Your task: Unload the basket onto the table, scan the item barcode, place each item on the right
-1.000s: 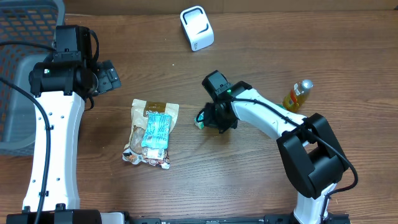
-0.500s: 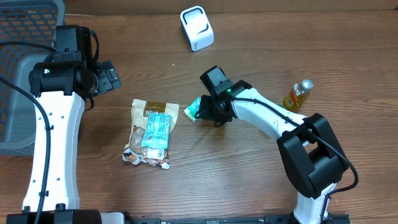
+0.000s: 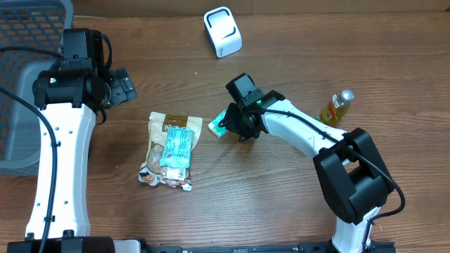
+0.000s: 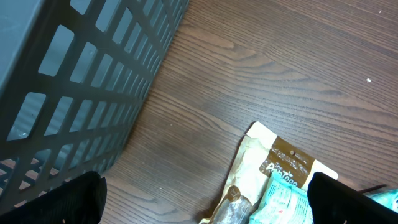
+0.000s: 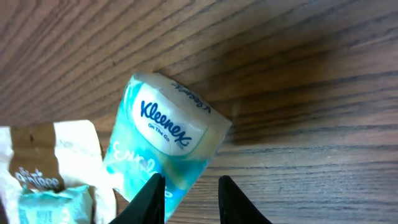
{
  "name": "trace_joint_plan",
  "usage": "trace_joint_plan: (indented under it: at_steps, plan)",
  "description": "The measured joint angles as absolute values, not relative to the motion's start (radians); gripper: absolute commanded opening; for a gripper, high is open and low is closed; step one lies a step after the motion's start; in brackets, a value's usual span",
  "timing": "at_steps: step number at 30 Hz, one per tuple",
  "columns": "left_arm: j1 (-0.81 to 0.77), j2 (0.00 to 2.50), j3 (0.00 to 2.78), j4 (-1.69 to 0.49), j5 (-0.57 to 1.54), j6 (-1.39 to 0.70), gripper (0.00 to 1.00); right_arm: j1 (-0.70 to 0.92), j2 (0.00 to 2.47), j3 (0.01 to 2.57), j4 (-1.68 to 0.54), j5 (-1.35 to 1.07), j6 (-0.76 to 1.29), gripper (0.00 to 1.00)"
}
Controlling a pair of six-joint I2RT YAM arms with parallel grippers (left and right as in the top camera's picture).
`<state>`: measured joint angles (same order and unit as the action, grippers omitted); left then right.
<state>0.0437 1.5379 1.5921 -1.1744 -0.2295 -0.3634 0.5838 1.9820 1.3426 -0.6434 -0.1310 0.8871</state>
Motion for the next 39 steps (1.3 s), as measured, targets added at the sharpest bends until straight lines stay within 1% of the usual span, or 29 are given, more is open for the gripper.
trace_joint_plan:
  at_steps: [9,17,29,31,34,35,39]
  plan:
    - [0.044,1.538,1.592,-1.174,-0.229,-0.363,1.00,0.596,1.983,1.343,-0.617,-0.131,0.972,0.27]
    - [0.044,1.538,1.592,-1.174,-0.229,-0.363,0.99,0.624,2.006,1.343,-0.603,-0.123,0.994,0.20]
    - [0.044,1.538,1.592,-1.174,-0.229,-0.363,1.00,0.628,2.017,1.343,-0.596,-0.087,1.039,0.21]
    - [0.044,1.538,1.592,-1.174,-0.229,-0.363,0.99,0.629,2.027,1.343,-0.594,-0.082,1.042,0.14]
    - [0.044,1.538,1.592,-1.174,-0.229,-0.363,0.99,0.629,2.029,1.343,-0.591,-0.081,1.024,0.08]
    - [0.044,1.538,1.592,-1.174,-0.229,-0.363,0.99,0.628,2.029,1.343,-0.591,-0.081,1.014,0.04]
    - [0.044,1.538,1.592,-1.174,-0.229,-0.363,0.99,0.613,2.029,1.346,-0.596,-0.094,0.941,0.04]
